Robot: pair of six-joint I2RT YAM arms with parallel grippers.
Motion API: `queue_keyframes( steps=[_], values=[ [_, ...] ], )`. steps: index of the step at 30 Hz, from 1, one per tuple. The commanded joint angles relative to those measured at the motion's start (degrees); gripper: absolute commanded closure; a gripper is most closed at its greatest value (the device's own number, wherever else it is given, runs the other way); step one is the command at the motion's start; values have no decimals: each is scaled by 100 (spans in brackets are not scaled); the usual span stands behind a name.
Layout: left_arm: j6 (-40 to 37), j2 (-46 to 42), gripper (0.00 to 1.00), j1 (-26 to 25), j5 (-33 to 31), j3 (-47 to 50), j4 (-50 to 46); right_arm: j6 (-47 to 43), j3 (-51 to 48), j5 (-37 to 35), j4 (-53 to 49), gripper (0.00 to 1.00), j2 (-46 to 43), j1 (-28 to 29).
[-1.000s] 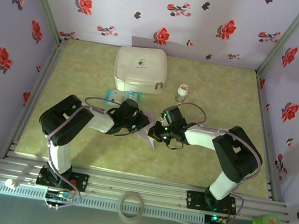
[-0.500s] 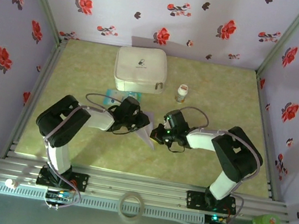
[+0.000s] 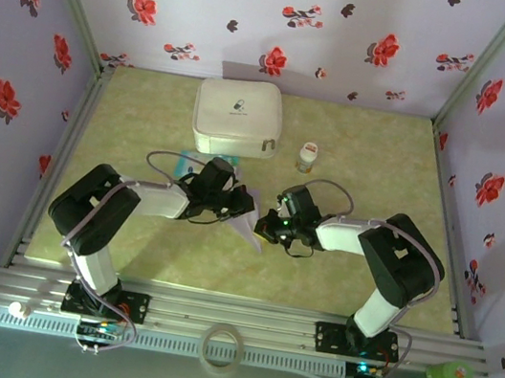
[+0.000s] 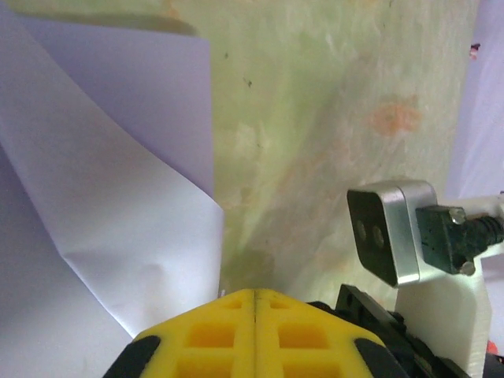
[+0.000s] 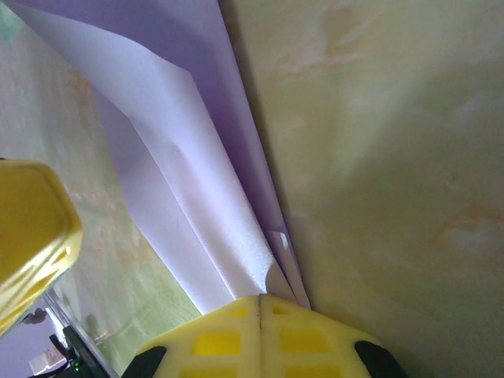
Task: Fold a paper plane with a square sheet of paper (pick it up from the middle)
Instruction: Fourth fold the wing at the center of the table.
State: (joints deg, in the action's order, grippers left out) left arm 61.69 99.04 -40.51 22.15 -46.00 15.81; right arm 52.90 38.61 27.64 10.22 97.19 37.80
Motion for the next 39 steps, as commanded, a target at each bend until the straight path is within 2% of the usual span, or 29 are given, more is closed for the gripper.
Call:
queue_keyframes(
  steps=[1,7,15,28,39],
  values=[
    [-175,209,95,-21,330,43,-8,-180,-108,-165,-609,98,30,-74],
    [-275,596,94,8,270,-102,-153,-204,-136,-153,-644,98,25,-93],
    [-526,734,93,255,-262,-199,-570,-487,-62,-258,-1156,100,78,-89],
    [-888,842,92,814,-326,-625,-1048,-927,-67,-250,-1657,100,130,-89],
    [-1248,906,91,964,-542,-869,-1386,-1263,-130,-158,-1960,100,112,-89]
  ],
)
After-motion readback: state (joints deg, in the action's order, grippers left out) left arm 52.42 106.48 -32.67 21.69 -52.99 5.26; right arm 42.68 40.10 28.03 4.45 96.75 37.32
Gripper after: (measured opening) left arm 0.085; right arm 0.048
